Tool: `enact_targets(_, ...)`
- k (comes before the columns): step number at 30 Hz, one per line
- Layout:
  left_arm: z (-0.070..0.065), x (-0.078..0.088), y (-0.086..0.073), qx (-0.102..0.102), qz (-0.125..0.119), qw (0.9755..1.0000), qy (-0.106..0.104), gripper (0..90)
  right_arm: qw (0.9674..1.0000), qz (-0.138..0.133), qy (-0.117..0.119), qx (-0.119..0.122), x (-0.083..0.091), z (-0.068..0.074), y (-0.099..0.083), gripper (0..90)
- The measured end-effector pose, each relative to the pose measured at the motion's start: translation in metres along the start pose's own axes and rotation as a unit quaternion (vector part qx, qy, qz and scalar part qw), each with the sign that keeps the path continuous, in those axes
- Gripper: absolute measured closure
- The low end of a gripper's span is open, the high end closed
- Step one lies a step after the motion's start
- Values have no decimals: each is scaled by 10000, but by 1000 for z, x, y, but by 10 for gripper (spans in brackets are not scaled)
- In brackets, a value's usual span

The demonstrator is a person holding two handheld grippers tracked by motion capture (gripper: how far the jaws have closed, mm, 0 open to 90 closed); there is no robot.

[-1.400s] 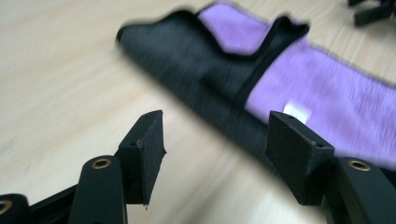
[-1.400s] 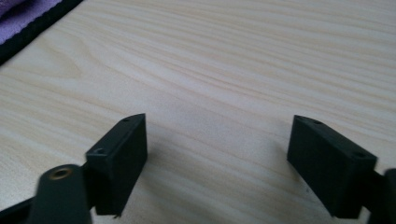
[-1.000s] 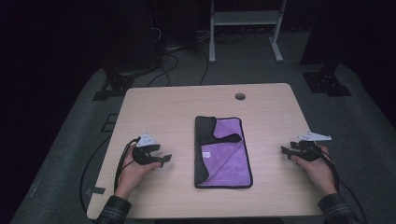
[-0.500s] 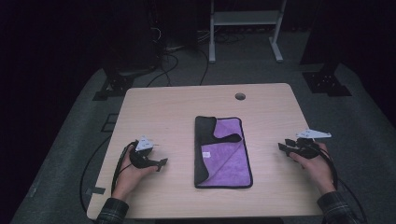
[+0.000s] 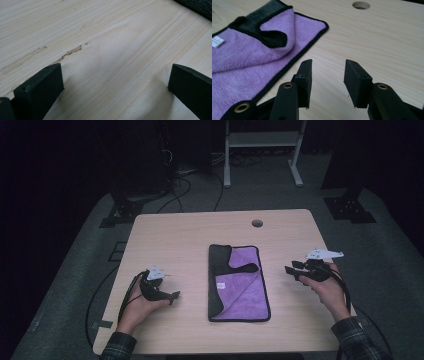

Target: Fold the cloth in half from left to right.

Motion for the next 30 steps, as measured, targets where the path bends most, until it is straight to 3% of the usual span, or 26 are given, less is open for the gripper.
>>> enact_targets(12,0,0,0,-1,-3,10000,0,0,9993,-153,278,215,-19,16,30,554)
enact_targets(22,0,0,0,-4,-2,10000,0,0,9970,-191,596,463,-43,36,53,552)
enact_targets(30,0,0,0,0,-2,10000,1,0,9949,-261,821,522,-62,49,68,561)
Point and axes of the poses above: each handheld gripper's, and its own axes: x roughly backward along the jaws, y roughly out of its top, z roughly to its left, the point moved 4 cm from there along -x, roughly forward along the jaws, and after that the axes turned 14 degrees about x, right-handed, at the moved point
